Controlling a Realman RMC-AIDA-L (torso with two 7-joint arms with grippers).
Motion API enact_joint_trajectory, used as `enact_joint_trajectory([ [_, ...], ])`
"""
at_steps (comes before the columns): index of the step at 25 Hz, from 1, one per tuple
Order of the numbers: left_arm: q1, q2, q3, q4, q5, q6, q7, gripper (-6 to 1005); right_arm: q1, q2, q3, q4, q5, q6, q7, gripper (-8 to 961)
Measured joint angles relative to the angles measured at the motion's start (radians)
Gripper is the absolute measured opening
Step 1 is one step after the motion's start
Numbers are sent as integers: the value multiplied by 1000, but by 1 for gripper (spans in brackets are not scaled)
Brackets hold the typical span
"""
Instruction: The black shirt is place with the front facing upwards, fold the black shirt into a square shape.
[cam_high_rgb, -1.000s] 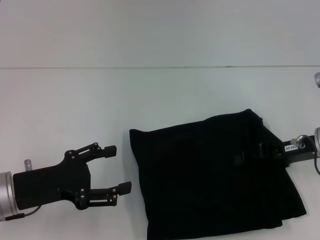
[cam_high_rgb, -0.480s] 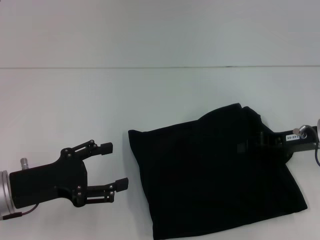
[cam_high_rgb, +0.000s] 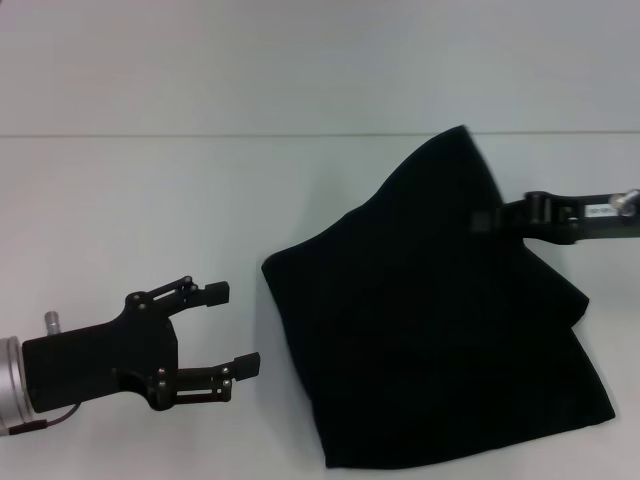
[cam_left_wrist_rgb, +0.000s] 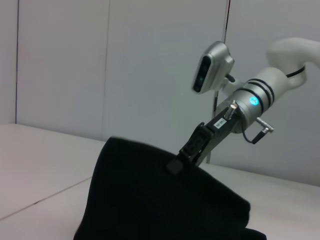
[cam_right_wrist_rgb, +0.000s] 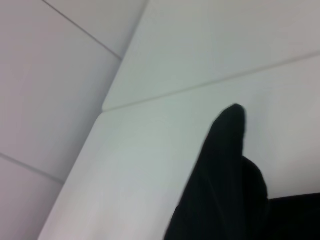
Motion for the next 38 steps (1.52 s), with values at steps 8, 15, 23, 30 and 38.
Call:
enact_joint_trajectory([
  [8,-1,-1,4,-8,8,-8,2,934,-74,-50,23,110,-6,142,-37,53],
  [15,-13,-2,8,-11,8,-9,-3,934,-62,-30,15,130,-91,201,-30,53],
  [23,-16,-2,7,-11,8,-11,-3,934,-92,-27,98,123,-89,211,-43,70],
  [30,-15,-2,7,-11,8,-11,-3,934,-154,-41,219,118,23,132,-120,255],
  [38,-19,0,-2,-11,-1,-10,-48,933,-240,-33,263,115,164,-50,-469,629],
])
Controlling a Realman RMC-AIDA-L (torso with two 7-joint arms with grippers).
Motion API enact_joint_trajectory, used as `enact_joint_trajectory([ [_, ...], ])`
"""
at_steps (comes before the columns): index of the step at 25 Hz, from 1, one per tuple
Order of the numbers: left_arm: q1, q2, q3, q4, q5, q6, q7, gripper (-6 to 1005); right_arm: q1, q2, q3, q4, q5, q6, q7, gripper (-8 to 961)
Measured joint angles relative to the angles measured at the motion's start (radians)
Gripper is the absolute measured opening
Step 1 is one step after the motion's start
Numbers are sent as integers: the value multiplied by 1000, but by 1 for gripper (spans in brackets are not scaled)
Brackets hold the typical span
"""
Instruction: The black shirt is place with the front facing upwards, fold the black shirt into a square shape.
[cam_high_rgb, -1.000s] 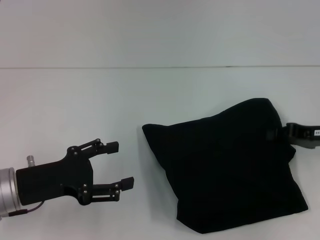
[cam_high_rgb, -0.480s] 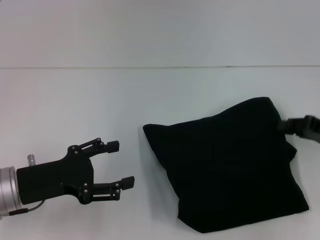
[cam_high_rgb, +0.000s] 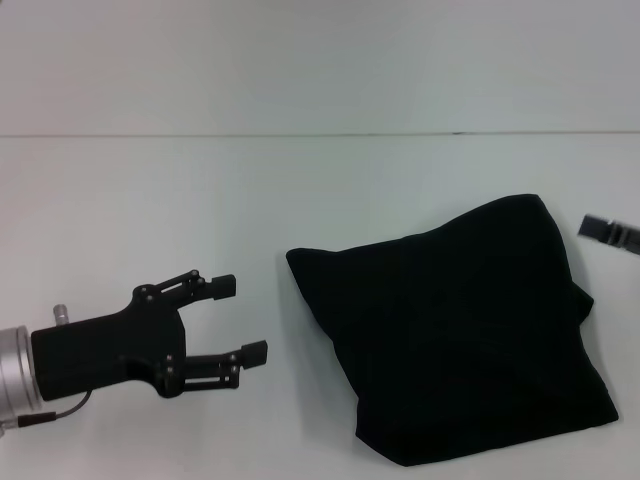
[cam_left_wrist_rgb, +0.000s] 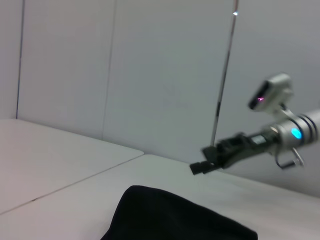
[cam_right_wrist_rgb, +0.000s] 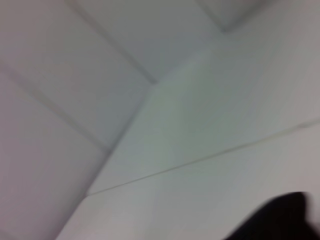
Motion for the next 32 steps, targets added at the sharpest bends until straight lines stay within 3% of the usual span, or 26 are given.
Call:
enact_joint_trajectory([
  [3,-12,2,-9,-3,-2,-6,-64,933,-23,33,-2,0,17,-77,-212,837],
  [9,-51,10,-79,-85,-3,-40,-185,933,-68,102,-12,0,6,-127,-548,884],
  [14,-68,17,-95,-133,-4,-76,-272,933,-92,138,-15,4,-27,-66,-702,924],
  [22,-88,19,-127,-155,-4,-80,-346,933,-110,146,-16,8,-42,67,-732,924],
  [32,-144,40,-111,-156,5,-93,-582,933,-131,149,-14,8,-43,142,-752,924],
])
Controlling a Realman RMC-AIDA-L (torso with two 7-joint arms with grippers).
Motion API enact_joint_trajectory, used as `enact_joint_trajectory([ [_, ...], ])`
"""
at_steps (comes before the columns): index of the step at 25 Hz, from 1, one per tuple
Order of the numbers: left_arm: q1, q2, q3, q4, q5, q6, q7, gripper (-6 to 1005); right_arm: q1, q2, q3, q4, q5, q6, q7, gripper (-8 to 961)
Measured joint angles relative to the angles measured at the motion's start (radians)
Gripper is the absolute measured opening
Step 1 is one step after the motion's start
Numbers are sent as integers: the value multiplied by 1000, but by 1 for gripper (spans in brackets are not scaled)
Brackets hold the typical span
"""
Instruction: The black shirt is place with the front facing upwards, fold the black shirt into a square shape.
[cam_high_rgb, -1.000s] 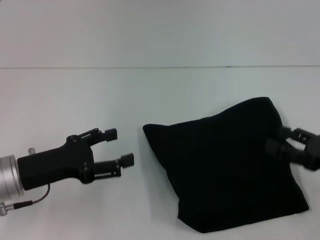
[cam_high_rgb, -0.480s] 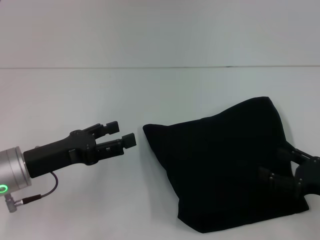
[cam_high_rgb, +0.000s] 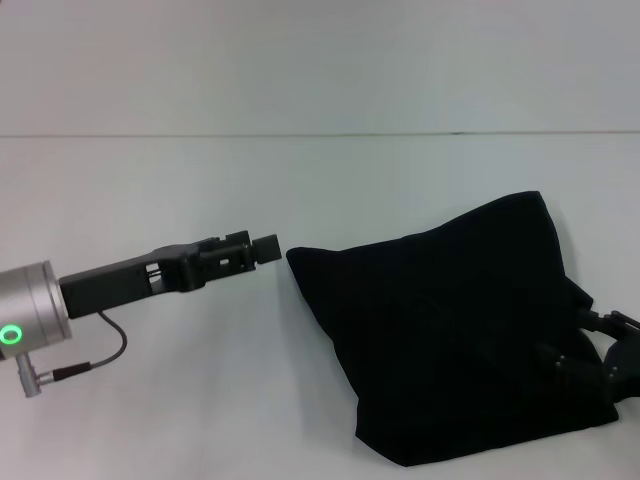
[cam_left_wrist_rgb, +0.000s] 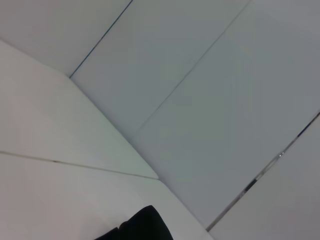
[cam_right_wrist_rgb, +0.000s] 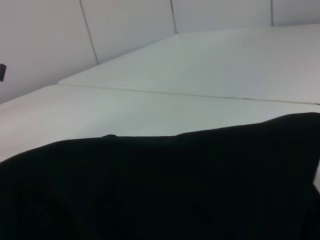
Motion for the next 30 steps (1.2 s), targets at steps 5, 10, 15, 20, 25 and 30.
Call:
enact_joint_trajectory([
  [5,-41,17,52,12,3,-11,-158,933,-4,-5,9,-4,0,2,-1,923],
  [10,-94,22,201,44,23,-13,-318,933,-4,-7,8,-6,0,2,-11,923],
  [15,-137,-3,311,32,22,0,-321,933,-5,-5,10,-6,0,3,-18,923],
  [20,-167,-36,331,-19,24,20,-326,933,-5,-7,10,-6,0,4,-18,923],
  [25,-174,-44,345,-87,26,-27,-352,933,-5,-8,11,-6,0,3,-16,923],
  [30,-169,-50,393,-120,28,-136,-408,933,-5,-9,11,-7,1,-2,-16,923],
])
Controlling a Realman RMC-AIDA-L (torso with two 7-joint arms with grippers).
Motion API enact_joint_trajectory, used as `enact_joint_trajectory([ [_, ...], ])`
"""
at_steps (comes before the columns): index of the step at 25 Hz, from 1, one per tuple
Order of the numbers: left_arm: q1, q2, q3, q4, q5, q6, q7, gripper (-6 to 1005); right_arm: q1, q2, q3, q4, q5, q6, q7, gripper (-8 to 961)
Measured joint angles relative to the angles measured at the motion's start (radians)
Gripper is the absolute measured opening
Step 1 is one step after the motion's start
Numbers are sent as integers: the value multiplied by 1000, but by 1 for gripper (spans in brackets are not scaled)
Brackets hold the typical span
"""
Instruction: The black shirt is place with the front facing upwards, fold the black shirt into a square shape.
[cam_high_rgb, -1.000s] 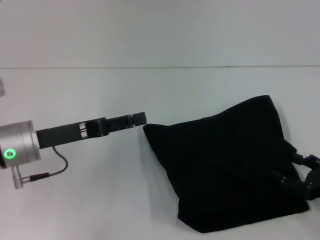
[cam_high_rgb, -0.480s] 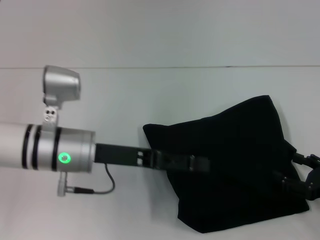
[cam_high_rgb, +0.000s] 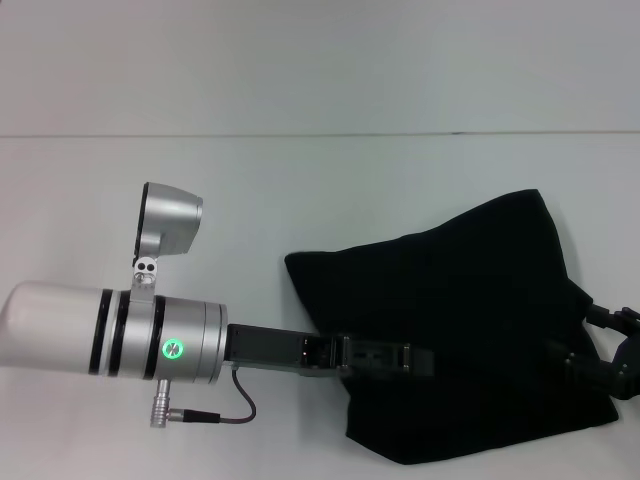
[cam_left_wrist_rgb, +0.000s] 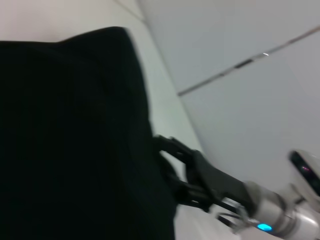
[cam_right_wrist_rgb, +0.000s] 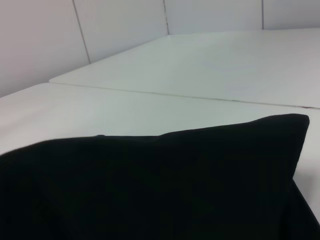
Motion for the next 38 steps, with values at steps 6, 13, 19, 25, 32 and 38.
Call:
enact_joint_trajectory([
  [6,4,-3,51,-9,27,-120,-97,933,0,2,0,-11,1,-1,2,923],
  [13,4,-4,56,-5,51,-135,-133,933,0,3,0,-12,4,-2,3,923],
  [19,7,1,-45,51,20,-7,-106,934,2,2,0,-12,6,-1,4,922],
  [25,13,-3,-124,66,-40,-41,-46,933,2,4,0,-12,7,1,-1,922],
  [32,-22,-13,39,16,-28,-198,-90,933,10,5,0,-12,3,2,1,922],
  [38,-37,-15,92,-22,-27,-264,-111,933,7,3,0,-13,7,1,-1,922],
])
